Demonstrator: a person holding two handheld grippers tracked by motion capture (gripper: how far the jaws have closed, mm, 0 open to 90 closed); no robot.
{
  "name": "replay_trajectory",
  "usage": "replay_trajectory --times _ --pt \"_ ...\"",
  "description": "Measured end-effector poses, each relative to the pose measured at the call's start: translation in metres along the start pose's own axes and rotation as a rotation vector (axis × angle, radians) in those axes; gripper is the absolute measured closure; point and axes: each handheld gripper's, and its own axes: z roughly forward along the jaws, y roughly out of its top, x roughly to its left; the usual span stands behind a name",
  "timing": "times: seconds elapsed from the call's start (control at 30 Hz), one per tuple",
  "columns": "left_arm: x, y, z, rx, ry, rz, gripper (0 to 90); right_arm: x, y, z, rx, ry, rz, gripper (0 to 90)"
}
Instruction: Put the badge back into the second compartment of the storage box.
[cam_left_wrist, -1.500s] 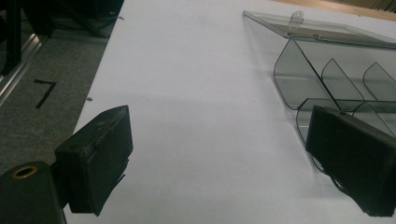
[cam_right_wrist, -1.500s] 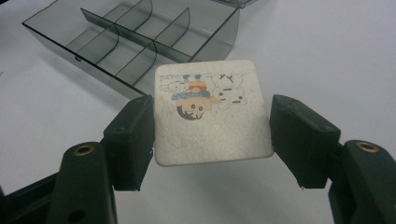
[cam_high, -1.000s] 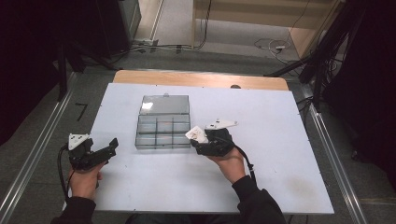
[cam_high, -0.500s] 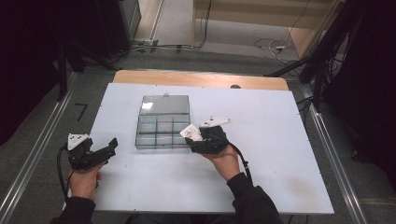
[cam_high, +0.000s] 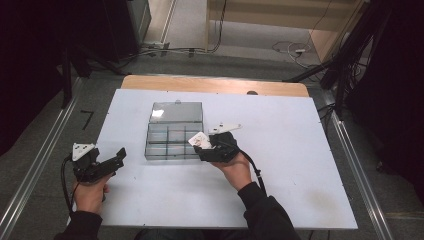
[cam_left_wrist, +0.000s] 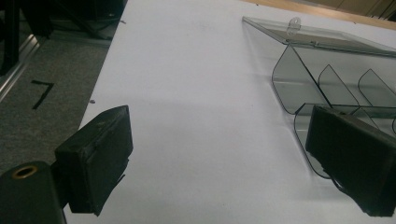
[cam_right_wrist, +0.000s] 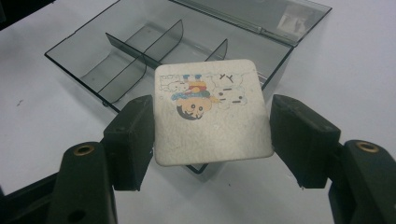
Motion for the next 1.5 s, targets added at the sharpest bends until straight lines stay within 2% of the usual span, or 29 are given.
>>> replay_trajectory --times 0.47,0.73,0.97,1.2,1.5 --pt "0.000 0.000 0.000 -0.003 -0.005 -0.001 7.5 0.003 0.010 0.010 0.005 -0.005 -0.013 31.4" --pt "0.000 0.001 -0.001 -0.008 -0.007 -0.003 7.5 0.003 0.014 0.018 0.011 -0.010 0.001 31.3" --pt "0.000 0.001 -0.001 -0.008 -0.011 -0.002 7.5 0.007 0.022 0.024 0.013 -0.015 -0.006 31.4" --pt "0.002 0.002 -0.001 -0.016 -0.014 -0.011 7.5 0.012 0.030 0.038 0.029 -0.015 -0.031 31.3" --pt "0.001 0.002 -0.001 -0.008 -0.021 -0.004 7.5 0.020 0.038 0.052 0.049 -0.021 -0.055 31.3"
